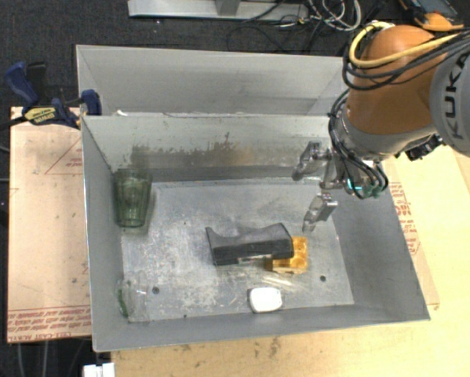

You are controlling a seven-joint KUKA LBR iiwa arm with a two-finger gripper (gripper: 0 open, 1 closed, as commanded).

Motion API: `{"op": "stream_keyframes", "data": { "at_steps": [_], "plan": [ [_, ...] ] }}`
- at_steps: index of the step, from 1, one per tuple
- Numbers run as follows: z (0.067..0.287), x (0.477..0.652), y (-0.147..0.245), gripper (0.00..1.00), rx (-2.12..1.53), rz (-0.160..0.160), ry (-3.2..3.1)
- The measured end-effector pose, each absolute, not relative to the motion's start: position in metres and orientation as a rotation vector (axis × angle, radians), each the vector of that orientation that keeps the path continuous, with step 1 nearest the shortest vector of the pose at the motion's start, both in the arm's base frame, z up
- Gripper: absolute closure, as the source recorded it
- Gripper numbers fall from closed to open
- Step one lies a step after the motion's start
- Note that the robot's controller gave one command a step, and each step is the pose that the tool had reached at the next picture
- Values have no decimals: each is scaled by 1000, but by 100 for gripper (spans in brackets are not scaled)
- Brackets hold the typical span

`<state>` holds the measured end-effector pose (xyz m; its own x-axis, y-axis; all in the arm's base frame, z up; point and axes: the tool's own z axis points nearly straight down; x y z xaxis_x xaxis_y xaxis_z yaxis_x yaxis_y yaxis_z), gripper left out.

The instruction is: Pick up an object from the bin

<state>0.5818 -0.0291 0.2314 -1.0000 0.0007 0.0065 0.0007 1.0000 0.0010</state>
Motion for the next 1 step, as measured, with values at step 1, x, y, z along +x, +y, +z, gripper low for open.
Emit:
{"op": "stream_keyframes", "data": {
  "at_steps": [1],
  "plan": [
    [236,583,-29,0,-1,-1,-3143]
  ]
}}
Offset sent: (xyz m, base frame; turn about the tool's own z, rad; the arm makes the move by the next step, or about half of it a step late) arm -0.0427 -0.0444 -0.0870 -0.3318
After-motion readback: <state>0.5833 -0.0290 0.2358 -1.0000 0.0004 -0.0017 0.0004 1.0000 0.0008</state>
